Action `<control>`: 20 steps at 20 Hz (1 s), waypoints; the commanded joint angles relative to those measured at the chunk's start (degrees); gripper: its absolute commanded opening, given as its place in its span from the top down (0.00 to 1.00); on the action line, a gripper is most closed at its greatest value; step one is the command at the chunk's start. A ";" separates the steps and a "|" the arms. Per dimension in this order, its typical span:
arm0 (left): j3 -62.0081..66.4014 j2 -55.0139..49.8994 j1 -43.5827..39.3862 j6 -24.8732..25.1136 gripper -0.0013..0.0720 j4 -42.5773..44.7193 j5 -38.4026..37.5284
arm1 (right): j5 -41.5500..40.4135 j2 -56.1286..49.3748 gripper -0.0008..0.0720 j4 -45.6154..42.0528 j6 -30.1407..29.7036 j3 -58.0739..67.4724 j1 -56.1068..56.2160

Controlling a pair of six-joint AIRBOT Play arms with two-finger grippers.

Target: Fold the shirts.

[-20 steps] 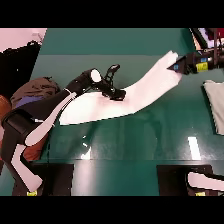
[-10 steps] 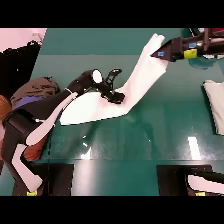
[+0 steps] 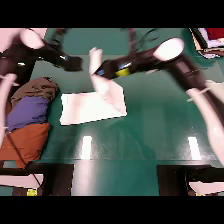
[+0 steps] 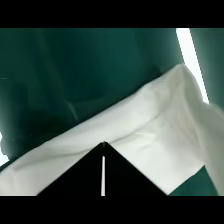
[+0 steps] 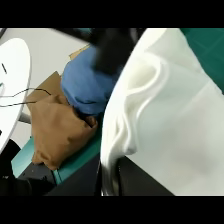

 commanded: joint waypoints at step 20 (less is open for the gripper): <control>0.28 13.07 13.94 0.52 0.94 0.94 -4.68 | 6.60 -1.90 0.13 -6.40 1.88 -27.34 -23.17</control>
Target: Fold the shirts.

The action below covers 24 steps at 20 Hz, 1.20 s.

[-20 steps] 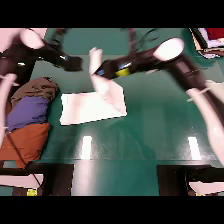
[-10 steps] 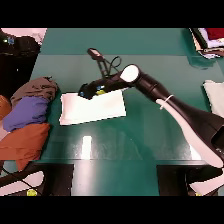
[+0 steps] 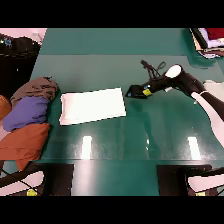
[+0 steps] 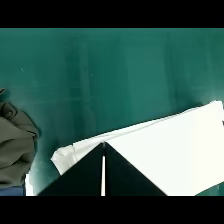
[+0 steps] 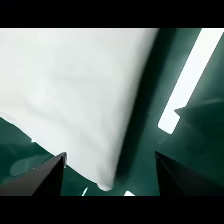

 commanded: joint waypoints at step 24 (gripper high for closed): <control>0.00 0.00 -16.83 -0.48 0.94 -3.65 5.97 | -1.20 4.35 0.97 0.20 -1.22 6.40 -20.87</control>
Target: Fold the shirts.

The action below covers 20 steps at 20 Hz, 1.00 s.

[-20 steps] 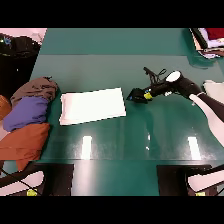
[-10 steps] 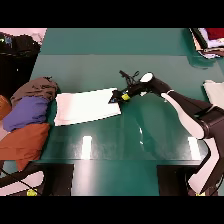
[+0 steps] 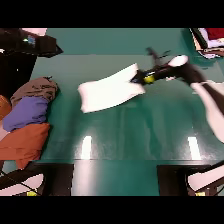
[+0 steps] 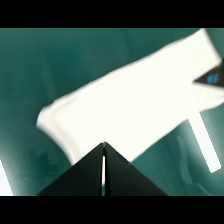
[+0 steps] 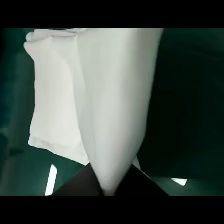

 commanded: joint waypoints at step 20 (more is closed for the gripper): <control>-0.02 -0.02 -6.97 -1.73 0.94 -0.31 5.66 | -5.81 13.11 0.97 -8.17 0.02 12.37 -52.30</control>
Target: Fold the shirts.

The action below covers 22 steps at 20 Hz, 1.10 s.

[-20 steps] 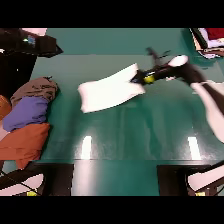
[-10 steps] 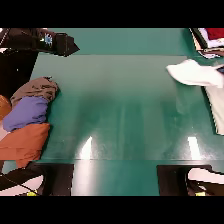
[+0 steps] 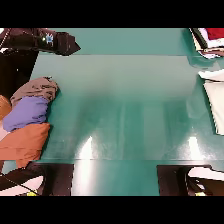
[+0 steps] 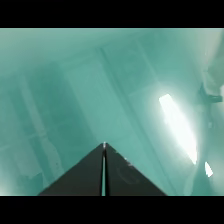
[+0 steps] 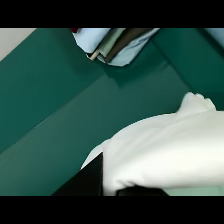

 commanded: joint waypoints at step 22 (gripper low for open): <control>-0.02 -0.02 -0.04 1.53 0.94 0.11 -1.25 | 24.68 13.44 0.29 -11.43 2.23 -20.13 -19.23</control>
